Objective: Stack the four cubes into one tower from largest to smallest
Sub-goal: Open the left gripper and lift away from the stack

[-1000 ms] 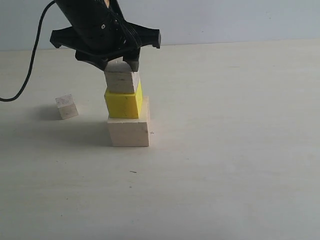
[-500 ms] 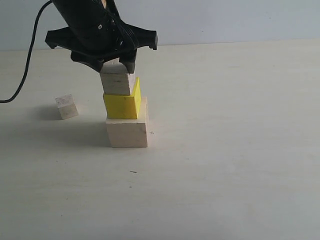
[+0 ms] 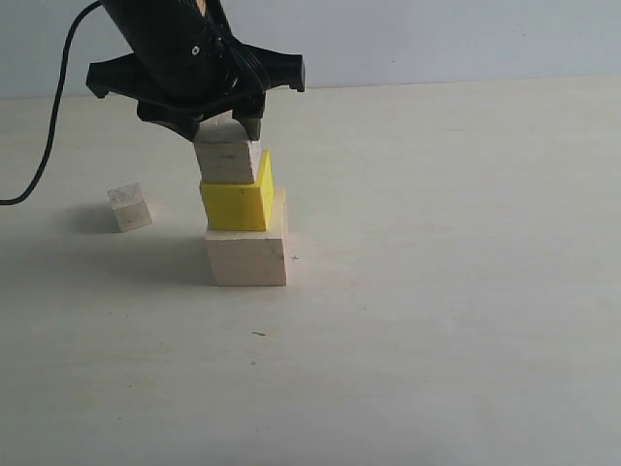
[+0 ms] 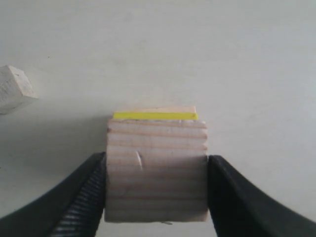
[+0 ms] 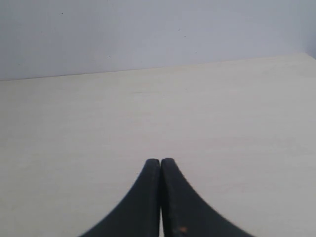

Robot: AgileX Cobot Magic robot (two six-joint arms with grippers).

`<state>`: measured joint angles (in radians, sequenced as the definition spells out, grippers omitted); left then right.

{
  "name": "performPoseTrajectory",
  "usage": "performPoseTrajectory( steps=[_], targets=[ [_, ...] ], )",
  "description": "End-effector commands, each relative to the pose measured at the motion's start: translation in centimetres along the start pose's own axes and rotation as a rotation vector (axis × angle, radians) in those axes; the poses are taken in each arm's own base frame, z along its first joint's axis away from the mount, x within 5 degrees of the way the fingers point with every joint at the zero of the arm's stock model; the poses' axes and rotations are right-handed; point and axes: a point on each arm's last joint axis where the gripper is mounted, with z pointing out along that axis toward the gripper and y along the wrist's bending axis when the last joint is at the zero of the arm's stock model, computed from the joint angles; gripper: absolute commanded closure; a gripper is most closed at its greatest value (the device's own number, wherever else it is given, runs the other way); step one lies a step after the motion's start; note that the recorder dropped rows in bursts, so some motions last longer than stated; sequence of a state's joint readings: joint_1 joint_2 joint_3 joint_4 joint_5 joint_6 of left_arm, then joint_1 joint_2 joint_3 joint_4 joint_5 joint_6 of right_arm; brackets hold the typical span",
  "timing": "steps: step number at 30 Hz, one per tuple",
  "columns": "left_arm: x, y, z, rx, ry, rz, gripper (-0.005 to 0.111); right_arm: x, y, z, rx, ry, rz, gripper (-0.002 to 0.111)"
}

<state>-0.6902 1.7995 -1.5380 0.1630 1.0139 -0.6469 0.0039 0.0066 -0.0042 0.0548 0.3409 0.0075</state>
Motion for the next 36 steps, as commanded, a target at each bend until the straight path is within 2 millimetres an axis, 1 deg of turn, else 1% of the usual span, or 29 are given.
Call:
performPoseTrajectory(
  steps=[1,3,4,5,8,10,12,15,18,20,24,26,29,32,36],
  targets=[
    [0.1,0.2,-0.2,-0.008,0.004,-0.013,0.106,0.1,-0.1,0.0,0.008,-0.009,-0.011,0.108],
    [0.1,0.3,-0.2,-0.009,0.005,-0.013,0.105,0.1,-0.1,0.0,0.008,-0.009,-0.011,0.108],
    [0.1,0.3,-0.2,-0.010,0.006,-0.013,0.101,0.1,-0.1,0.0,0.008,-0.009,-0.011,0.108],
    [0.1,0.3,-0.2,-0.010,0.007,-0.013,0.095,0.1,-0.1,0.0,0.008,-0.009,-0.011,0.108],
    [0.1,0.3,-0.2,-0.010,0.007,-0.013,0.067,0.1,-0.1,0.0,0.008,-0.009,-0.011,0.108],
    [0.1,0.3,-0.2,-0.010,0.007,-0.013,0.052,0.1,-0.1,0.0,0.008,-0.009,-0.009,0.108],
    [0.1,0.3,-0.2,-0.010,0.007,-0.017,0.040,0.1,-0.1,0.0,0.008,-0.009,-0.011,0.108],
    [0.1,0.3,-0.3,-0.009,0.005,-0.020,0.033,0.1,-0.1,0.0,0.008,-0.009,-0.011,0.108],
    [0.1,0.3,-0.5,-0.008,0.000,-0.020,0.029,0.1,-0.1,0.0,0.008,-0.009,-0.011,0.108],
    [0.0,0.4,-0.8,-0.004,-0.007,-0.021,0.030,0.1,-0.1,0.0,0.008,-0.009,-0.011,0.108],
    [-0.2,0.5,-2.3,0.014,-0.052,-0.020,0.030,0.1,-0.1,0.0,0.008,-0.009,-0.011,0.108],
    [-0.5,1.0,-3.2,0.007,-0.084,-0.011,0.030,0.1,-0.1,0.0,0.008,-0.009,-0.011,0.108],
    [-1.0,2.2,-4.6,-0.009,-0.128,-0.023,0.030,0.1,-0.1,0.0,0.008,-0.009,-0.011,0.108],
    [-1.5,3.9,-5.9,-0.017,-0.158,-0.038,0.030,0.1,-0.1,0.0,0.008,-0.009,-0.011,0.108],
    [-2.3,6.7,-7.4,-0.046,-0.189,-0.052,0.030,0.1,-0.1,0.0,0.008,-0.009,-0.011,0.108]
  ],
)
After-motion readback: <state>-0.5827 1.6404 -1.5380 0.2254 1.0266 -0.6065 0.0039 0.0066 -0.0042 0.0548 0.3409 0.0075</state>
